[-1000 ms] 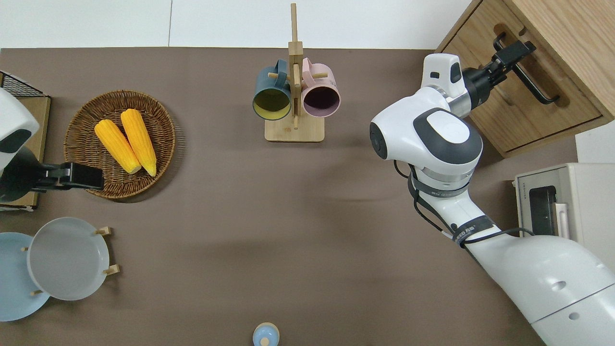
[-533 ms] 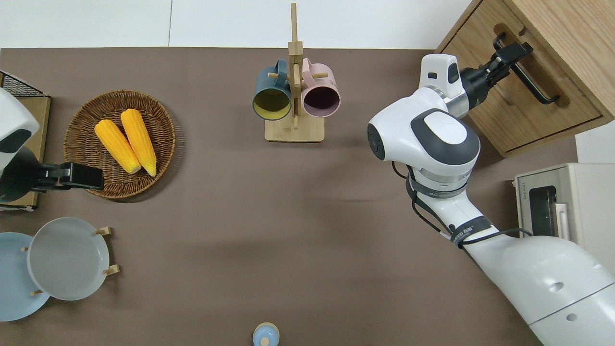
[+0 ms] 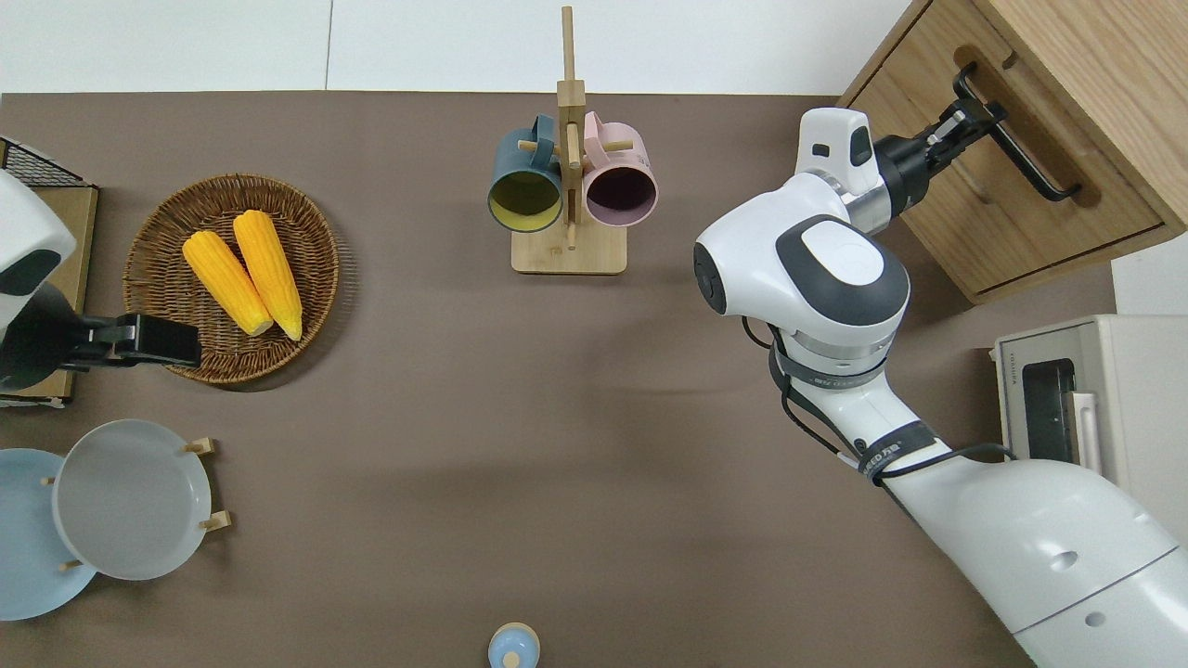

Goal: Slide drawer open with right arm
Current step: 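Pull the handle toward the robot with the right gripper, sliding the drawer out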

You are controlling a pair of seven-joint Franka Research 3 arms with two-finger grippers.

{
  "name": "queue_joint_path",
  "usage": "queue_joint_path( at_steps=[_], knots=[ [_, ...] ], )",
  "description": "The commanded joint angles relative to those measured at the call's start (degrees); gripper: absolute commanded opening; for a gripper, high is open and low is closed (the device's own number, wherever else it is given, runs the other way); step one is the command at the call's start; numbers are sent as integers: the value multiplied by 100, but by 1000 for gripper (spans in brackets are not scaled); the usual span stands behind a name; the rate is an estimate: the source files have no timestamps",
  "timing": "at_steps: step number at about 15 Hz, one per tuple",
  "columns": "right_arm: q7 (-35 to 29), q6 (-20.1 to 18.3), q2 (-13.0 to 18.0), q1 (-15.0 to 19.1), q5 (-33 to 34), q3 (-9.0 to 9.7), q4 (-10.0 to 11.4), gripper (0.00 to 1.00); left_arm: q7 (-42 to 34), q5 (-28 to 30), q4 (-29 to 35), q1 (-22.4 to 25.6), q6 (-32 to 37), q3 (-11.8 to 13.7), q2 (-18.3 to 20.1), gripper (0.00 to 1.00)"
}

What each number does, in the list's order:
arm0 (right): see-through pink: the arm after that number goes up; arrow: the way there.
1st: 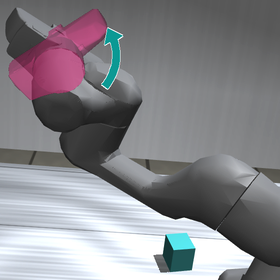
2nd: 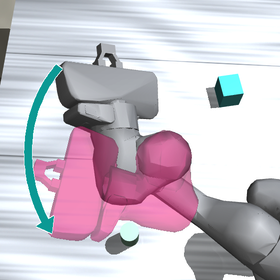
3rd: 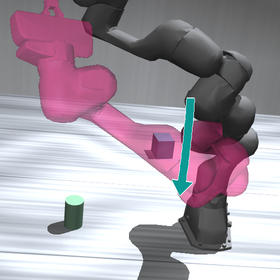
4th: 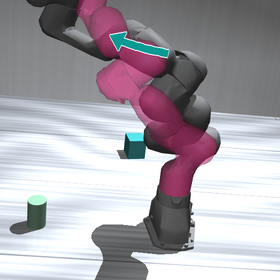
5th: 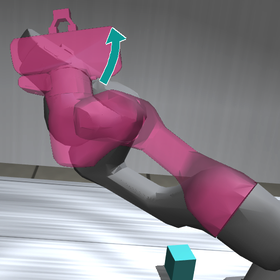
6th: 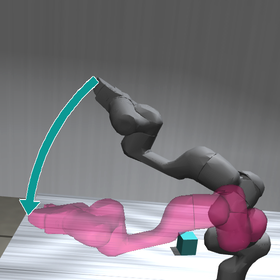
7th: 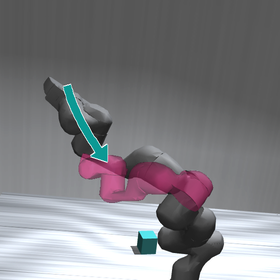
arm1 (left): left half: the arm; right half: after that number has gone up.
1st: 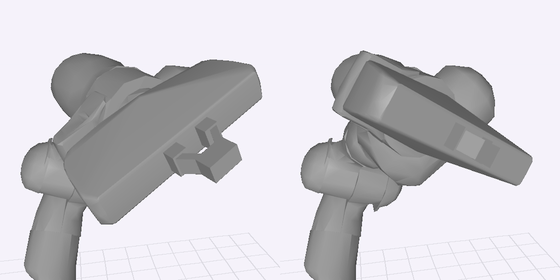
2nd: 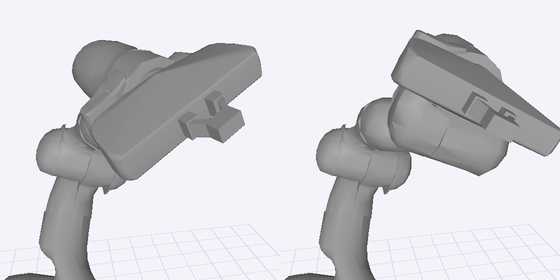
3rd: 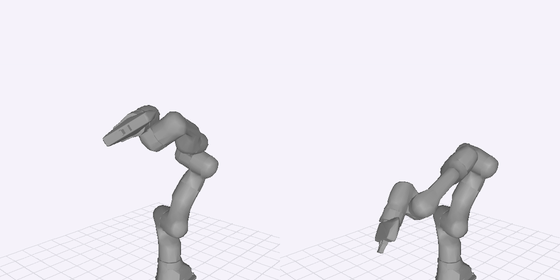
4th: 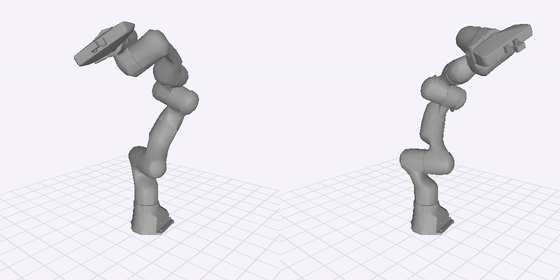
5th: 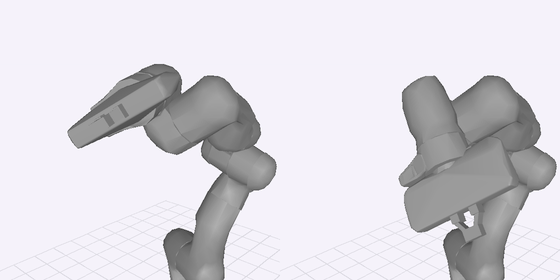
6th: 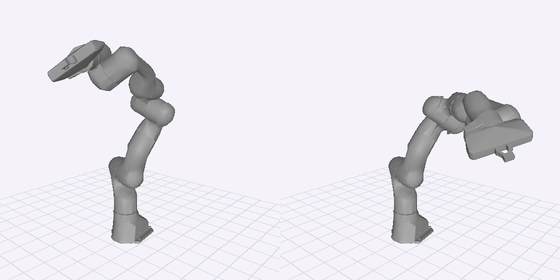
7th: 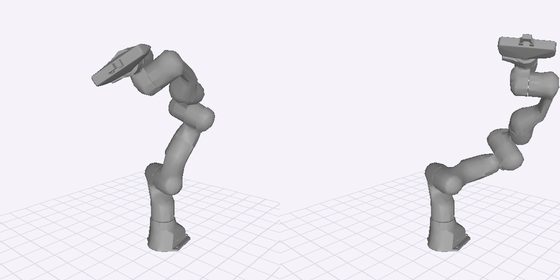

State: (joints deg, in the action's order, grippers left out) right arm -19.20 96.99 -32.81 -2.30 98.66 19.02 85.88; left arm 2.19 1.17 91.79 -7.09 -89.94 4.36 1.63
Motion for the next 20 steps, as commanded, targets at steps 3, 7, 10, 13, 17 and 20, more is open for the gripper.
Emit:
queue_joint_path(
  at_steps=[3, 7, 10, 13, 17, 20],
  knots=[
    [-128, -67, -15, 19, 162, 14, 34, 188, -8, -73, -12, -21, 82, 21, 48, 998],
    [-128, -136, -33, 10, 118, 40, -1, 26, -8, -73, -12, -21, 82, 21, 48, 998],
    [-128, -225, -24, 2, 92, 119, -1, 0, -8, -73, -12, -21, 82, 21, 48, 995],
    [-128, -418, -24, -25, 4, 242, -1, 0, -8, -73, -12, -21, 82, 21, 48, 998],
    [-119, -734, -6, -121, -188, 418, -1, 0, -8, -73, -21, -21, 82, 21, 48, 995],
    [-110, -1015, 11, -200, -303, 593, 8, 0, -8, -73, -12, -21, 82, 21, 48, 995]
  ],
)
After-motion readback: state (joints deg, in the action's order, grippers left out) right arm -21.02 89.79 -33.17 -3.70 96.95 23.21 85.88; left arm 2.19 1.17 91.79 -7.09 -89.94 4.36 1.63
